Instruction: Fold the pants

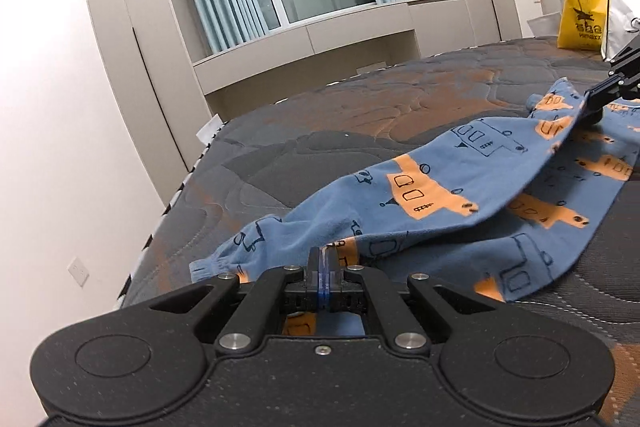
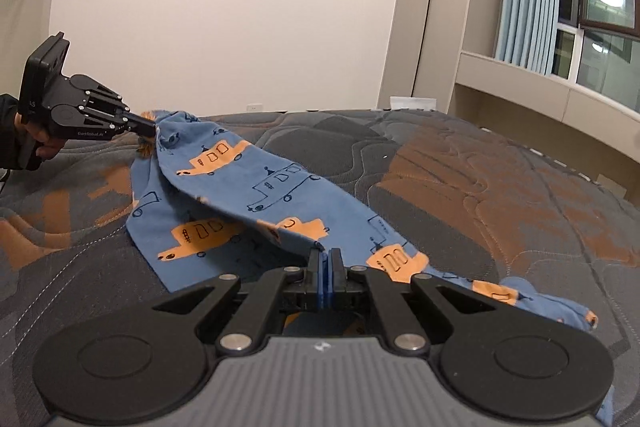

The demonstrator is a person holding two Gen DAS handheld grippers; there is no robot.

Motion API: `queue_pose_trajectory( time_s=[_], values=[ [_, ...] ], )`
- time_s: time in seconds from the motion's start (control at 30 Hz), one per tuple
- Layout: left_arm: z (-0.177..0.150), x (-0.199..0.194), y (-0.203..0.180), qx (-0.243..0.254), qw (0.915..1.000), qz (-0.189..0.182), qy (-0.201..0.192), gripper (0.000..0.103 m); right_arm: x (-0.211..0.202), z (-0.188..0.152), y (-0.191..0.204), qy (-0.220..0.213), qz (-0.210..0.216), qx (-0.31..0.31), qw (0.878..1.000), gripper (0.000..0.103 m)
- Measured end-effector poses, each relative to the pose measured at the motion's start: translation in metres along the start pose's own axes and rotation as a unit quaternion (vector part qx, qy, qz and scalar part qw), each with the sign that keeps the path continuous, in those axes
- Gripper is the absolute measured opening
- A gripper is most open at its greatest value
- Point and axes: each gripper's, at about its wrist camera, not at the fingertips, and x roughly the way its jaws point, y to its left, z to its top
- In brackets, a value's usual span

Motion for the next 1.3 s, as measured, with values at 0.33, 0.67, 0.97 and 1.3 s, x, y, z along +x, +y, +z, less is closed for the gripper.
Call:
queue_pose_trajectory(
  time_s=[0.33,0.67,0.97,1.3],
  values=[
    [-0.015,0.007,0.000,0.015,0.9982,-0.033,0.049,0.000,-0.019,-0.007,0.008,0.029,0.002,-0.020,0.999,0.002],
    [0.002,-0.002,-0.026,-0.038,0.9978,-0.047,0.026,0.091,-0.013,-0.029,0.008,0.065,0.013,0.005,0.998,0.061],
    [0.060,0.018,-0.132,-0.007,0.9904,-0.132,-0.042,0.102,-0.068,-0.052,-0.056,0.029,-0.072,0.144,0.987,0.101],
    [0.088,0.064,-0.271,0.220,0.9667,-0.126,-0.039,0.098,-0.099,-0.089,-0.090,0.012,-0.104,0.211,0.972,0.103]
  ],
)
